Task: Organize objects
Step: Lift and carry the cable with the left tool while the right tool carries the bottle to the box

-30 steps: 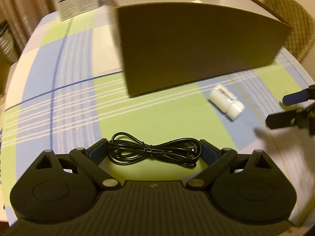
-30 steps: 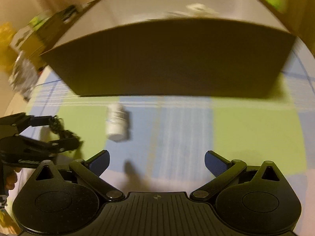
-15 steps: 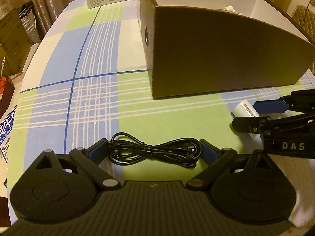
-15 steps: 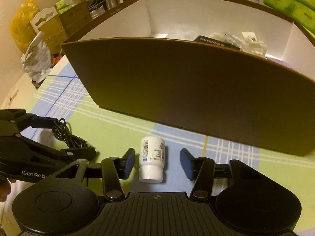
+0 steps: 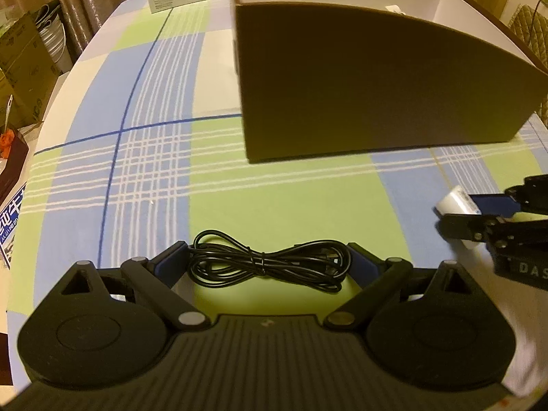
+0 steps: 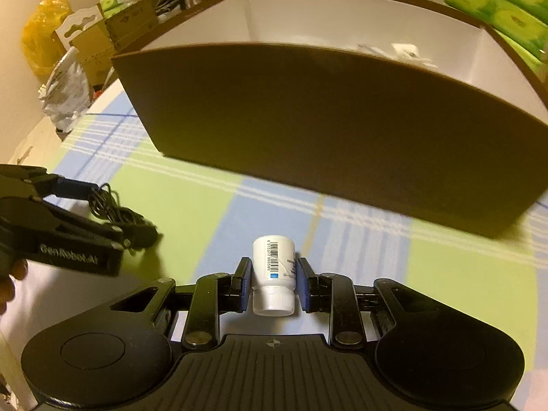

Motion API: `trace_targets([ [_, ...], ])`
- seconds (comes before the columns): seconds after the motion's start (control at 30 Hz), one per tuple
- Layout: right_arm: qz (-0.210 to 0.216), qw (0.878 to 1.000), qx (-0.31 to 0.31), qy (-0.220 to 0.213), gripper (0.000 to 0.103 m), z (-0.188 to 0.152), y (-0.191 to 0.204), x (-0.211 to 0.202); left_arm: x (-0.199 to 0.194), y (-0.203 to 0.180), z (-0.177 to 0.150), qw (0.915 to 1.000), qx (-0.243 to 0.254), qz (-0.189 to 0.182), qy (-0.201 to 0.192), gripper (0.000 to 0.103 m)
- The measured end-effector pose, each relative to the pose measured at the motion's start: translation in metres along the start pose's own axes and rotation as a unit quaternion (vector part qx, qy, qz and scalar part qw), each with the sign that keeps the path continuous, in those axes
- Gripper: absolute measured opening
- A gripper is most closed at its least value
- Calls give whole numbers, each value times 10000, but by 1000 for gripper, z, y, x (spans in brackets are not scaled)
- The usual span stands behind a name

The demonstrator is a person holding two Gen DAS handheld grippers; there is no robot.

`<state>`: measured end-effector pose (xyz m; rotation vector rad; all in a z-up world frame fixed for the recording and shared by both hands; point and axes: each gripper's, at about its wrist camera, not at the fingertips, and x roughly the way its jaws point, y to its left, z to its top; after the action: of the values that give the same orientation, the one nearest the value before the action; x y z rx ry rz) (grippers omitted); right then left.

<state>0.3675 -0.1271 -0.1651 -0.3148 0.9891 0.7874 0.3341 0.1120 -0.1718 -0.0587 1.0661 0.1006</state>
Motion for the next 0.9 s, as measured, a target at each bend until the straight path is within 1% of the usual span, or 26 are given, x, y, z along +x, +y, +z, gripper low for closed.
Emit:
trace_targets([
  [0.2,-159,9998,132,45,24,-24,-20,-24,-7,-15,-12,9999,89,-66,0,94],
  [0.53,-314,9990,317,91,24,-61,-42,-54,-21,-72,-31,9979,551,-344,23,94],
  [0.67,-357,9988,336,50,25,-66,-47,-59,-25,-91,-42,9965,730,-419,14,94],
  [0.8,-395,9990,204,12,24,-68,-44,-58,-25,-96,-44,9965,728,-411,25,94],
  [0.9,-339,9992,212,-1,24,-69,-47,-60,-27,-97,-45,9968,696,-399,54,94],
])
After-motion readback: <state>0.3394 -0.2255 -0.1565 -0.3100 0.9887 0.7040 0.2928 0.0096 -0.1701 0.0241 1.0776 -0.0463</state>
